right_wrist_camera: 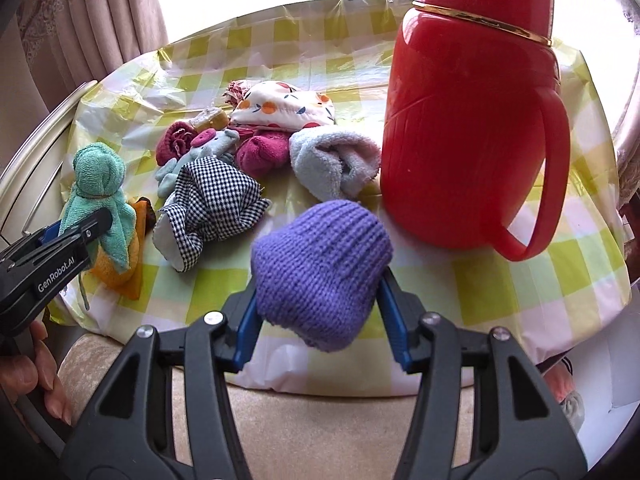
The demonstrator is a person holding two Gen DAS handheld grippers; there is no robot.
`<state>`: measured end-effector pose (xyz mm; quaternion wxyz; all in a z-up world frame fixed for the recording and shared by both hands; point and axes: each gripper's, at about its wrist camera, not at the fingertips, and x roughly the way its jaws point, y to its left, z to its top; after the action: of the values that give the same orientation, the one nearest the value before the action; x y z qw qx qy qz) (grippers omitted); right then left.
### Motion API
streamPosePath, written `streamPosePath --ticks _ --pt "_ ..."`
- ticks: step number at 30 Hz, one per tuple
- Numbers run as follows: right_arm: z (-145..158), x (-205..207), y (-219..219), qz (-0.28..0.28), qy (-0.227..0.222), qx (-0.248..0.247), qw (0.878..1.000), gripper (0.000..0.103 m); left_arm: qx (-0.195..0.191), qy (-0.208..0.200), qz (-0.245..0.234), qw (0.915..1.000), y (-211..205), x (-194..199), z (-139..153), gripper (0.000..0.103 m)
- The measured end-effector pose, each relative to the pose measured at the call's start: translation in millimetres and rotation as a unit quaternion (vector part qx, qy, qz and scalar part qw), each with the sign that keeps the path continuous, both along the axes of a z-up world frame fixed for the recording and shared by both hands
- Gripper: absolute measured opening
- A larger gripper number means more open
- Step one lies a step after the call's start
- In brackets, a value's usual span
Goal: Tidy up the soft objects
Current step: 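Carry the towel and sock over the white box and release both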
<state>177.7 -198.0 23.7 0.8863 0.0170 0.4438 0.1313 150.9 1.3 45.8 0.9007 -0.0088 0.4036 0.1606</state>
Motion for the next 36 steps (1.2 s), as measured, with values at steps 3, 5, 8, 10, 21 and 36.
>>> streamPosePath --ticks 3,5,8,10,21,36 --pt "2.9 -7.6 -10.0 -0.003 0.000 0.004 1.000 0.057 -0.003 0.000 -0.010 0.9999 -13.1 -8.6 2.6 0.040" --pt "4.8 -12.7 -18.0 -0.007 0.000 0.007 1.000 0.057 -0.003 0.001 -0.018 0.9998 -23.1 -12.6 3.8 0.040" --pt "6.8 -18.9 -30.3 -0.014 0.002 0.011 1.000 0.057 -0.005 0.002 -0.030 0.9995 -37.8 -17.9 5.7 0.040" --pt "8.5 -22.7 -39.3 -0.018 0.002 0.012 1.000 0.057 -0.007 0.003 -0.039 0.9992 -47.6 -21.8 7.2 0.040" --pt "13.5 -47.0 -98.6 -0.056 0.004 0.007 0.998 0.057 -0.011 0.013 -0.094 0.9954 -107.2 -36.3 8.3 0.040" --pt "15.5 -82.0 -202.6 -0.144 0.001 -0.031 0.989 0.058 -0.090 0.034 -0.225 0.9695 -210.9 -46.4 4.4 0.040"
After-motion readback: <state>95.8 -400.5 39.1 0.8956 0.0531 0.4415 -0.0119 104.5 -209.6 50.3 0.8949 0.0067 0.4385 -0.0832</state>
